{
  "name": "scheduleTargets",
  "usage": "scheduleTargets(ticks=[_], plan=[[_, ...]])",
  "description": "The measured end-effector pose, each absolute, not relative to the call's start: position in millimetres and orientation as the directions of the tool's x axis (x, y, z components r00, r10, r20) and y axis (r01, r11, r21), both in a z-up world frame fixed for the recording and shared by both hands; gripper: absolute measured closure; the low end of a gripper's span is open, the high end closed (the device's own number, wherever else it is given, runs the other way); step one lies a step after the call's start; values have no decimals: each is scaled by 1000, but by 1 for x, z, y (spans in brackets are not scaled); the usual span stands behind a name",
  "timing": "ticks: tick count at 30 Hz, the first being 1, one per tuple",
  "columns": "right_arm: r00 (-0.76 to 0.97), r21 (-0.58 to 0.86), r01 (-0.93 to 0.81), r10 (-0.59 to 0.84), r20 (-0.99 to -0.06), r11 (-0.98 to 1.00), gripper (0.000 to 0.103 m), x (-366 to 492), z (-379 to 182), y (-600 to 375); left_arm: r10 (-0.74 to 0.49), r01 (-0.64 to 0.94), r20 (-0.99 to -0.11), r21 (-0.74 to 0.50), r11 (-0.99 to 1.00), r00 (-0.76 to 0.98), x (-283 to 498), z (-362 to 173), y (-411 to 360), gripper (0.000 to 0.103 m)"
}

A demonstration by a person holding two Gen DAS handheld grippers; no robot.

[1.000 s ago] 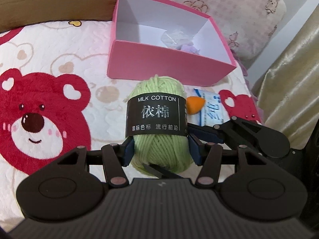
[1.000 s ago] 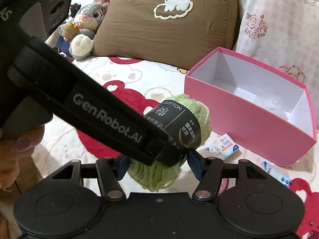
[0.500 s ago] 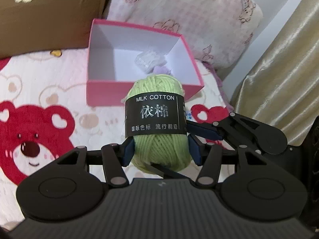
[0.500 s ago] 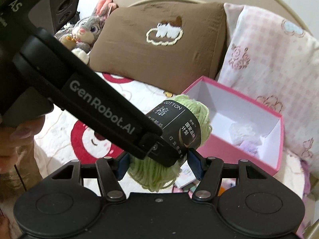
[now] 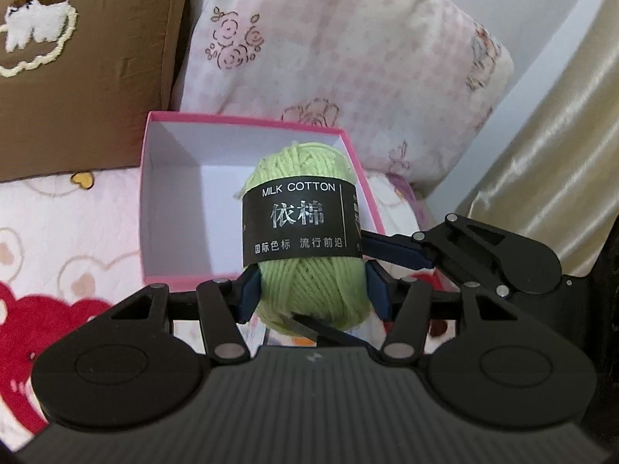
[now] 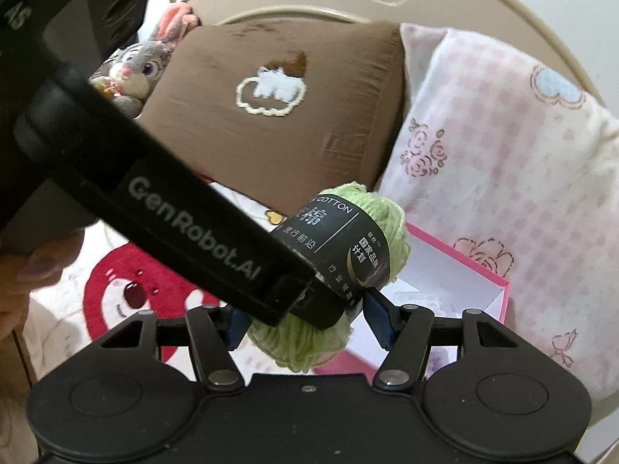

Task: Organize objects
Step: 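Lift the yarn ball with the left gripper and carry it into the pink box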

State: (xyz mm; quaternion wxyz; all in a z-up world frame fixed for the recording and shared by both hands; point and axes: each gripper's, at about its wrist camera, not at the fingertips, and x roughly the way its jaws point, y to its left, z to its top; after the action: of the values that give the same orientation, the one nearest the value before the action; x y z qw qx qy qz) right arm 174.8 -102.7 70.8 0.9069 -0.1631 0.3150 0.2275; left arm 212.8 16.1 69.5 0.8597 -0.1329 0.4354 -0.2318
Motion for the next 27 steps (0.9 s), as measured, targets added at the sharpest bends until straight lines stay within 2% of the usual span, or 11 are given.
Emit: scheduleTargets(ticks=[5,8,17,27], plan=[[682,-70,-527,372,-629,847,37,222,68,-126,-502,216,-667,-466,858,551,258,64,12,48],[664,-5,-515,396,-635,857,37,246,59,-138,-491,192,-689,-467,863,533,288,54,6,48],[597,9,-533,384,-704,846,38,300,5,-136,-437,100,-772,-444,890,461,343,-1,-6,48],[528,43,-524,364,-767,851,38,334,-37,-127,-439,36,-799,-467,883,410,369,-48,3,49]])
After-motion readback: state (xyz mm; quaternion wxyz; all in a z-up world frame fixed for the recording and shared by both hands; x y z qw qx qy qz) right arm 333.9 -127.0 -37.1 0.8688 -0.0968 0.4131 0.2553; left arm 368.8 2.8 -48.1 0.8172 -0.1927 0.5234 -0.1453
